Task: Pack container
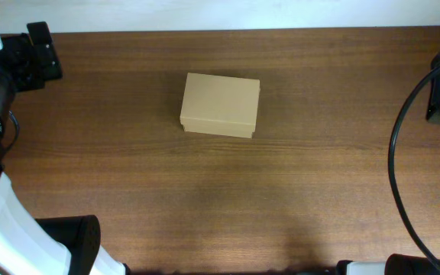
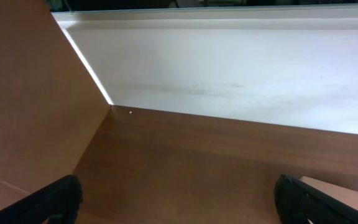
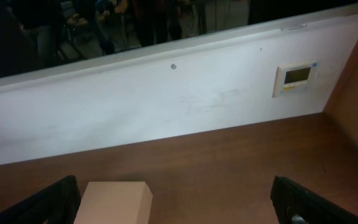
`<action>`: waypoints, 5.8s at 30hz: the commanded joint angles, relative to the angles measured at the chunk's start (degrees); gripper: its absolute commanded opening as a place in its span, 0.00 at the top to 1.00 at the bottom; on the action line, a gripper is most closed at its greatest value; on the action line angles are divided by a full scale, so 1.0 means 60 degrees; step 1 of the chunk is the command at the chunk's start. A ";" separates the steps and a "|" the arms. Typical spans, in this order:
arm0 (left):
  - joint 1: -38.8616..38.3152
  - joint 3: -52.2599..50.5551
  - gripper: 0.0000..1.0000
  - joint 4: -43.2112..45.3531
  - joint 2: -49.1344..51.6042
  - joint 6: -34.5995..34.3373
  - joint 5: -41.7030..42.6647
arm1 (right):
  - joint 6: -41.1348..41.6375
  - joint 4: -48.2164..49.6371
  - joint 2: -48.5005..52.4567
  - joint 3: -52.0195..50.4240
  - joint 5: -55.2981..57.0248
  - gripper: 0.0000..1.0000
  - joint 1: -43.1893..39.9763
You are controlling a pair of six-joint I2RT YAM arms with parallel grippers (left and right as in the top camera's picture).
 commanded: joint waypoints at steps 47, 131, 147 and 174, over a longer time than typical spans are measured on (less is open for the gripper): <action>0.0007 0.0015 0.00 -0.0018 0.0029 0.0044 -0.0106 | 0.3716 1.1103 -1.2047 -2.2290 0.3381 0.01 0.0208; -0.0219 -1.9781 0.00 1.4098 -1.3081 0.0109 -0.0521 | 0.4681 1.2054 -1.4772 -2.6837 0.3384 0.01 0.1137; -0.0674 -2.6410 0.00 1.7526 -1.6367 0.0040 -0.0160 | 0.4681 1.2054 -1.4772 -2.6837 0.3384 0.01 0.1137; -0.0255 -2.9030 0.00 1.8185 -1.6374 0.0047 0.0226 | 0.4681 1.2054 -1.4772 -2.6837 0.3384 0.01 0.1137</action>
